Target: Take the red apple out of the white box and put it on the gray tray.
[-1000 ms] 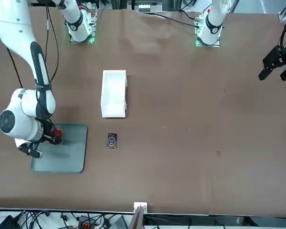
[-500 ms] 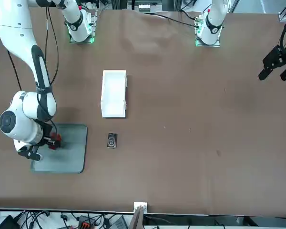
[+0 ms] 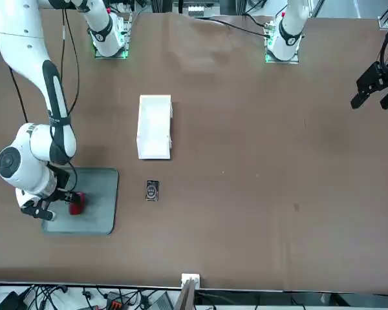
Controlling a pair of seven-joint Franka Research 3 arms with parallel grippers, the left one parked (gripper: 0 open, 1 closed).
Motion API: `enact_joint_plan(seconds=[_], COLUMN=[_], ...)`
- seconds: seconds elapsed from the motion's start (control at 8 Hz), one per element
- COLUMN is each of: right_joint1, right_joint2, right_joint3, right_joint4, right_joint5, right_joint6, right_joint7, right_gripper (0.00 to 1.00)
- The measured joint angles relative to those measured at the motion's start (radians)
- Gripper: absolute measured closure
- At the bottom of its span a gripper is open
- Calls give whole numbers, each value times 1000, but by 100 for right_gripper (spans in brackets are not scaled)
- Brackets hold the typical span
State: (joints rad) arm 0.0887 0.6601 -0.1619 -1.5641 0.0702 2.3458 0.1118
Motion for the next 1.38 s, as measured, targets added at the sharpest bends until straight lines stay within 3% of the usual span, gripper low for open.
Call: enact_joint_plan(seconds=[0.25,1.0,1.38], right_joint1=[1,-10,-12], right_joint2=[-74,-491,-590], right_joint3=[2,-11,-25], right_joint4=[20,37,52], right_joint5=[0,-1,-1], right_joint6=[-99,-558,-705], right_joint7=[-1,-1,-1], right_gripper=[0,0,0])
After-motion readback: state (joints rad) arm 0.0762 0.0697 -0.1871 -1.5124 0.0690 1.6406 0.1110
